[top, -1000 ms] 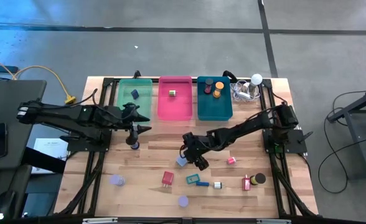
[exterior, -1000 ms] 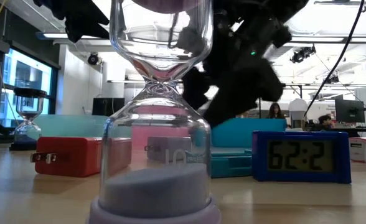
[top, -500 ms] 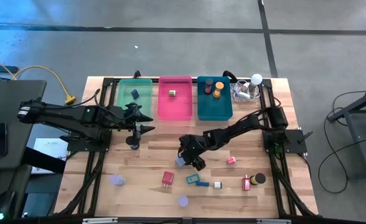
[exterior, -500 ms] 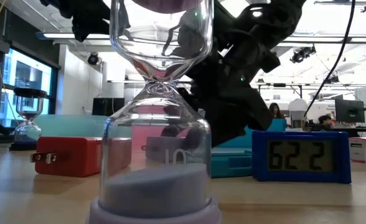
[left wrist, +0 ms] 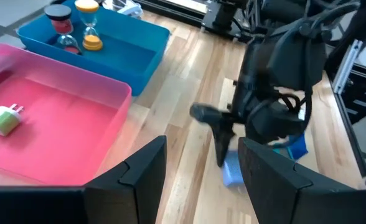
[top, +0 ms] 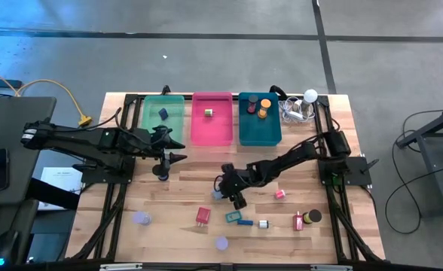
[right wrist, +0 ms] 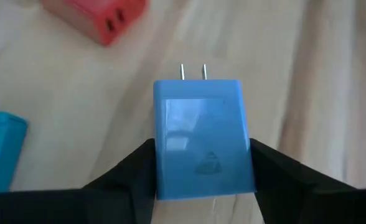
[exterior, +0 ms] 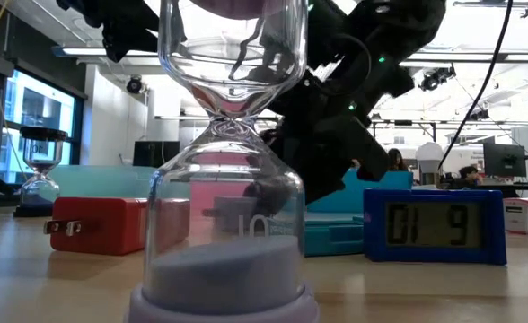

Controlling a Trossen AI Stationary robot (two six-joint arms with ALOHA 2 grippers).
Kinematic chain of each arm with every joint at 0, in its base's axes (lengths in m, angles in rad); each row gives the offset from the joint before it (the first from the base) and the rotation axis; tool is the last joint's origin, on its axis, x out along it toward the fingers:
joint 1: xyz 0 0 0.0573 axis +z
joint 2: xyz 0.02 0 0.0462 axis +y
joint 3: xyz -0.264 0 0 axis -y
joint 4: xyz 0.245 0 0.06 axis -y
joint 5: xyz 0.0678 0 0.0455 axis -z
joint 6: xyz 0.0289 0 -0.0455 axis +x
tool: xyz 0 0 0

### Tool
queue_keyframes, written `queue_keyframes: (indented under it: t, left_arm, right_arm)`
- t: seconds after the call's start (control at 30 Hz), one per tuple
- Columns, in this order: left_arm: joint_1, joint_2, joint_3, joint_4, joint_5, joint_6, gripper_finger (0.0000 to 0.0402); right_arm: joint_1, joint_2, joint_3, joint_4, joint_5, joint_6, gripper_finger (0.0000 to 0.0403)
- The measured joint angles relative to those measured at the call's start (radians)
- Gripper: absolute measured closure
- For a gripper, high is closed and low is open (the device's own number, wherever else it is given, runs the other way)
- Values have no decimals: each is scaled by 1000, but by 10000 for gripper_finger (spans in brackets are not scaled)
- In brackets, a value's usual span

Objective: Pick & Place Office items
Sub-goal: Put the purple charger adapter into the red bin

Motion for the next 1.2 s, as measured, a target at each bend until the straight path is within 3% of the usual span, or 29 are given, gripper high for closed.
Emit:
queue_keyframes:
  t: [0.3,0.5,0.7,0.9,1.2]
  left_arm:
    - [0,28,0,4,11,20,209]
    - [-3,73,0,20,12,35,209]
    - [-2,84,0,30,13,54,209]
    - [-2,78,0,38,13,77,209]
    - [-2,78,0,36,13,121,209]
  right_arm:
    - [28,-185,-2,-158,240,111,205]
    - [-41,-326,-3,-143,263,139,205]
    - [-207,-385,-2,-70,152,182,205]
    - [-362,-351,-1,43,55,233,205]
    - [-444,-230,-1,124,-22,267,205]
